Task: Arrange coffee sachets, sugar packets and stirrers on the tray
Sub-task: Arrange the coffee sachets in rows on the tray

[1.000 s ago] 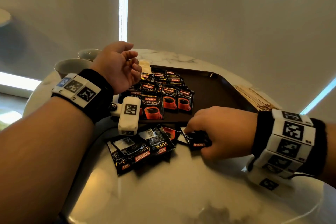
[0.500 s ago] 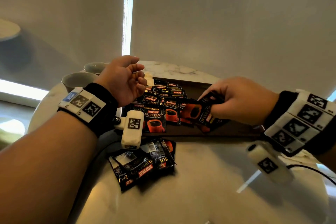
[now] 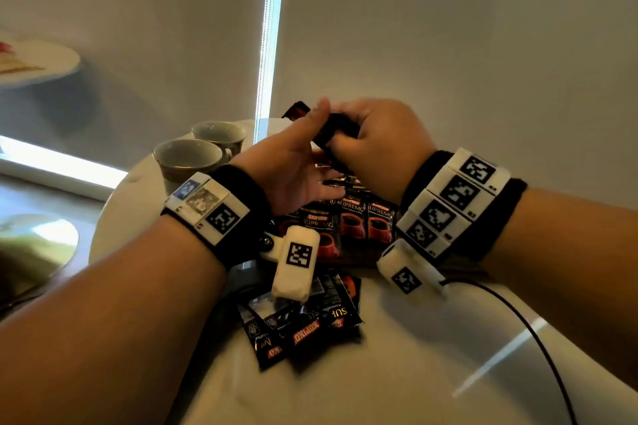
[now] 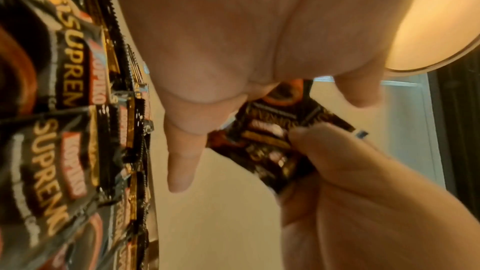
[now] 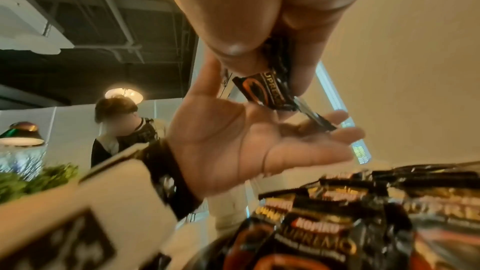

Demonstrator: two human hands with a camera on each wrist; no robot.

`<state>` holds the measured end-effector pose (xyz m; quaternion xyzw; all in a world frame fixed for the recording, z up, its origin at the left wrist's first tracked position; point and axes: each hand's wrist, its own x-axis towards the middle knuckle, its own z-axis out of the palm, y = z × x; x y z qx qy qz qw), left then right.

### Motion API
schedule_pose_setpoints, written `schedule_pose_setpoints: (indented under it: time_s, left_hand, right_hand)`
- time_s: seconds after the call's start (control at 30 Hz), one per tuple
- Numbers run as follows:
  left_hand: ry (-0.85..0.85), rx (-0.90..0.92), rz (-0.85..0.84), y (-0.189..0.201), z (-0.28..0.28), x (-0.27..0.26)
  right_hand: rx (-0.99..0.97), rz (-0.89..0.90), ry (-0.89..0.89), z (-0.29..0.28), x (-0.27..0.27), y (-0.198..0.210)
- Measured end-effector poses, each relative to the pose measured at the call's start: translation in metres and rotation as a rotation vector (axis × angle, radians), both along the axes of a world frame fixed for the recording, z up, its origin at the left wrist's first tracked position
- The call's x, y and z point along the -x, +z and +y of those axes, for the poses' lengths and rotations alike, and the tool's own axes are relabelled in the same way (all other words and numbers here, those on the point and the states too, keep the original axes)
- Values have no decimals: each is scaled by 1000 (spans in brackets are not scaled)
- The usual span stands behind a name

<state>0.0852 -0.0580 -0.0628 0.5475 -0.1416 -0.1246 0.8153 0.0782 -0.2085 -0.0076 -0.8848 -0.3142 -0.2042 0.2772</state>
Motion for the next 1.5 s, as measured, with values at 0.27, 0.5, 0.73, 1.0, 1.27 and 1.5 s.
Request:
schedule_pose_setpoints:
  time_s: [0.27,0.5,0.73,1.0,1.27,1.5]
  left_hand:
    - [11,153,46,13,6,2]
    - [223,297,144,10,14,-7]
    - [358,565,99,11,36,-14]
    - [353,598,61,11,35,-14]
    - [339,572,76,6,30,-15]
    - [330,564,83,3,29,-16]
  right_hand:
    - [133,-42,137,7,1,-25]
    - [78,28,212,-11,19,-25]
    - [594,241,462,-32,61,-29]
    - [1161,74,492,-11,92,-52]
    - [1167,217,445,-16,87,-53]
    - [1169,329,376,-50,92,-46]
